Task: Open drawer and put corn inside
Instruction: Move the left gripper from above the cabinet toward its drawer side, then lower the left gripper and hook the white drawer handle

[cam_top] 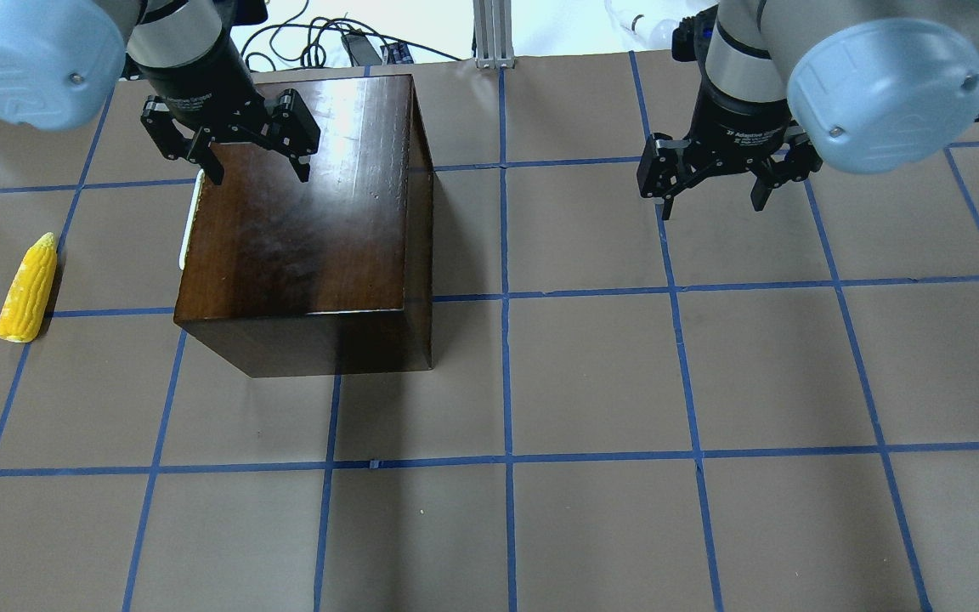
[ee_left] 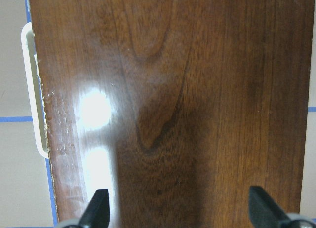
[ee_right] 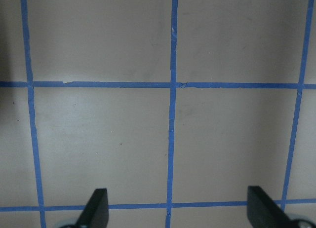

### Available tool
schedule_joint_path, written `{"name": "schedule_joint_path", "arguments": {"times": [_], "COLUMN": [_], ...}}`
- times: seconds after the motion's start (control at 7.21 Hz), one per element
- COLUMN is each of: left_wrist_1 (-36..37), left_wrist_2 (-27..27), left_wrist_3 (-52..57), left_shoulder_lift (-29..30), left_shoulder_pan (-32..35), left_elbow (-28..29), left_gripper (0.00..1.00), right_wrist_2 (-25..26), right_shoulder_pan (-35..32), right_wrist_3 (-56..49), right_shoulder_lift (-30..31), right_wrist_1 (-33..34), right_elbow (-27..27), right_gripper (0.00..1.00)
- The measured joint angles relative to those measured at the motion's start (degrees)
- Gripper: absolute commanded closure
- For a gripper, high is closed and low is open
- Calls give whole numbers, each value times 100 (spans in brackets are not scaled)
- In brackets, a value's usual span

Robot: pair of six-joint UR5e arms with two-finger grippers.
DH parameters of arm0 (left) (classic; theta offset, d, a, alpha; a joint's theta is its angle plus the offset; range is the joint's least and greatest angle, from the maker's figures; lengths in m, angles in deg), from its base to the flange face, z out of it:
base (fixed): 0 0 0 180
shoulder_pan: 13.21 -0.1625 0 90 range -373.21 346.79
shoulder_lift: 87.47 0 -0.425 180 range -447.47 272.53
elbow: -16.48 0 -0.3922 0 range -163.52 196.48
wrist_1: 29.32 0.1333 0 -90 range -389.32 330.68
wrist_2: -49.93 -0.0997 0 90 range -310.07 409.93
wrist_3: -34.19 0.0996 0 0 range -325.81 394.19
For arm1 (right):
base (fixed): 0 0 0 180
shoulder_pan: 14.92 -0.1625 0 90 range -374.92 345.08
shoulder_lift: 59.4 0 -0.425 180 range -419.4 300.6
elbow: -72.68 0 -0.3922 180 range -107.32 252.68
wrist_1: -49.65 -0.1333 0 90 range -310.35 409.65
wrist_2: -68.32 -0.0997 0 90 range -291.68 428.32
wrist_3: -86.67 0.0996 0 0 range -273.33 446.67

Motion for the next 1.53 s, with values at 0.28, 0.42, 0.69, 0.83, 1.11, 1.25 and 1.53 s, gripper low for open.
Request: {"name": "schedule_joint_path", "arguments": {"times": [0.28,0.42,0.69,0.83,1.11,1.25,1.53], "left_wrist_1": [58,66,167,208,231,229,205], "left_wrist_2": [-13,-24,-23,-22,-15,12,205], "left_wrist_3": [-6,-8,-7,-7,-10,-7,65], "left_shoulder_lift": [-10,-20,-7,-6,-7,-16,-9], "left_shoulder_pan": [-4,-7,-10,-16,-95,-293,-906], "left_elbow": [-2,-12,-16,-15,40,92,250], "left_gripper": [0,0,0,0,0,0,0], "right_wrist_2": [0,0,0,0,0,0,2], "right_shoulder_pan": [0,0,0,0,0,0,0], "right_wrist_3": [0,0,0,0,0,0,0], "right_shoulder_lift": [0,0,0,0,0,0,0], "right_wrist_1": [-3,-1,0,1,-3,-3,-4], "right_elbow": [0,0,0,0,0,0,0], "right_gripper": [0,0,0,0,0,0,0]}}
